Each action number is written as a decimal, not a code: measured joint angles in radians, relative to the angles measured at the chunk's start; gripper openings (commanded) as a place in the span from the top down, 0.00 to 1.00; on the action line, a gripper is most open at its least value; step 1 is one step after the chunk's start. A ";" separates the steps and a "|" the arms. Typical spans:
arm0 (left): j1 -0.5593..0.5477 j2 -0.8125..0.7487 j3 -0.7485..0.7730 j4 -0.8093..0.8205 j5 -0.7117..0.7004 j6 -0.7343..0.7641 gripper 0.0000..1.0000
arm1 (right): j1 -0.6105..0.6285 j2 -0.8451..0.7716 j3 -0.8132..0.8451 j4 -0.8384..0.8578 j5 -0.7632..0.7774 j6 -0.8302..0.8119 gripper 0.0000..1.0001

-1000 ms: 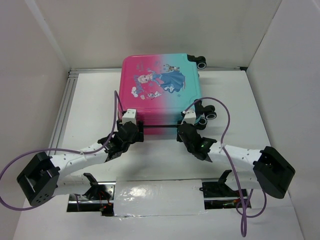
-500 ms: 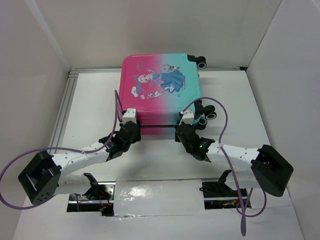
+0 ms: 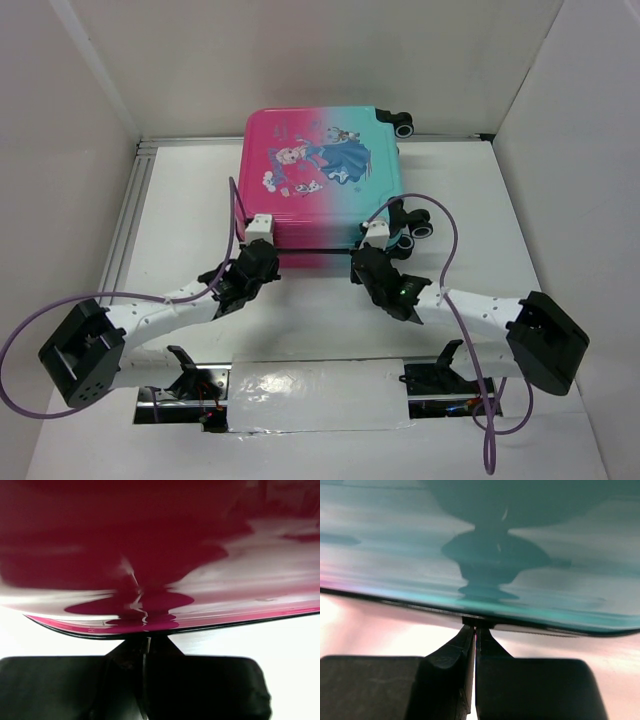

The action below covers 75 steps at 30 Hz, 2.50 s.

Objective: Pack the luggage

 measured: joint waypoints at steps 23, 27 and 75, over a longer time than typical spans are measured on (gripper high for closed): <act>0.382 -0.275 -0.135 -0.056 0.364 -0.084 1.00 | -0.334 -0.350 -0.159 -0.120 -0.241 0.075 1.00; 0.428 -0.264 -0.134 -0.050 0.424 -0.082 1.00 | -0.428 -0.377 -0.188 -0.087 -0.339 0.076 1.00; 0.868 0.391 0.528 -0.295 0.907 0.505 1.00 | -1.237 0.515 0.577 -0.111 -1.223 -0.361 1.00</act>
